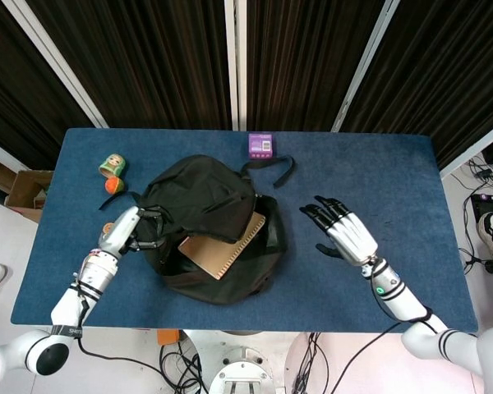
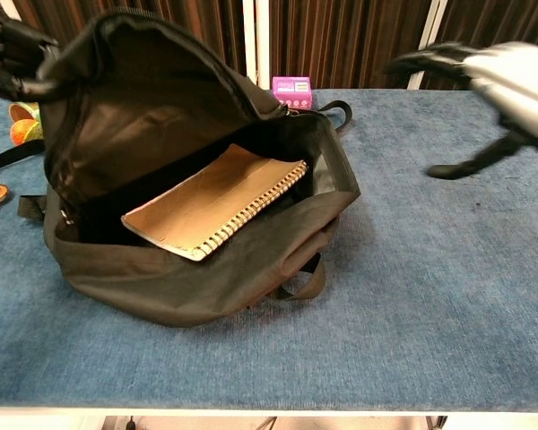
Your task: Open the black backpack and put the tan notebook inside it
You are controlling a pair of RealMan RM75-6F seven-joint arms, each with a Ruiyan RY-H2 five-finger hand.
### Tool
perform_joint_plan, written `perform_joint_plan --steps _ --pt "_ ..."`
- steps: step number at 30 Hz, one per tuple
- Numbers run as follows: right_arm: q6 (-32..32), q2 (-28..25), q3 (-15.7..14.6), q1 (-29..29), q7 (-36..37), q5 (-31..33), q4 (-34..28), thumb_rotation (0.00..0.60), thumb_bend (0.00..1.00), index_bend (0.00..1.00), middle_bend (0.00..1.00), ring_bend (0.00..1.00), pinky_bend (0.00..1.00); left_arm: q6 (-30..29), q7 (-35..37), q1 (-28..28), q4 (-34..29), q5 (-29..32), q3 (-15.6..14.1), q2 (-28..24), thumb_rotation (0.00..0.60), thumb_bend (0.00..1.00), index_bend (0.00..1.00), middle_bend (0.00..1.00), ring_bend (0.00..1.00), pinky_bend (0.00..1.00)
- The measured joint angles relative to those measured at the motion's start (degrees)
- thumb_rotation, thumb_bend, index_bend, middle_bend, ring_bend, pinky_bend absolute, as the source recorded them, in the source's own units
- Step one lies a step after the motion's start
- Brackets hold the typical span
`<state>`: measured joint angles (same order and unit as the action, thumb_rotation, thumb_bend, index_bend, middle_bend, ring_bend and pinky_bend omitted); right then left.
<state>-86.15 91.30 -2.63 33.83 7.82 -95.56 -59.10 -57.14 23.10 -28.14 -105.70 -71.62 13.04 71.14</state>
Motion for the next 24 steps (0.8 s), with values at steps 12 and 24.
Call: perform_joint_plan --steps 12,24 --pt "-6.04 -4.98 1.92 -8.95 4.36 3.93 -0.33 0.600 0.00 0.17 0.25 0.11 0.27 1.98 -21.85 -2.81 -1.73 -1.09 -5.76 0.48 0.600 0.07 0.26 0.22 0.18 0.29" --pt "-2.96 -9.74 2.91 -11.82 3.83 6.00 -4.62 0.600 0.00 0.17 0.22 0.11 0.27 3.88 -34.72 -5.21 -10.22 -0.90 -10.04 -3.51 0.600 0.01 0.21 0.28 0.19 0.27"
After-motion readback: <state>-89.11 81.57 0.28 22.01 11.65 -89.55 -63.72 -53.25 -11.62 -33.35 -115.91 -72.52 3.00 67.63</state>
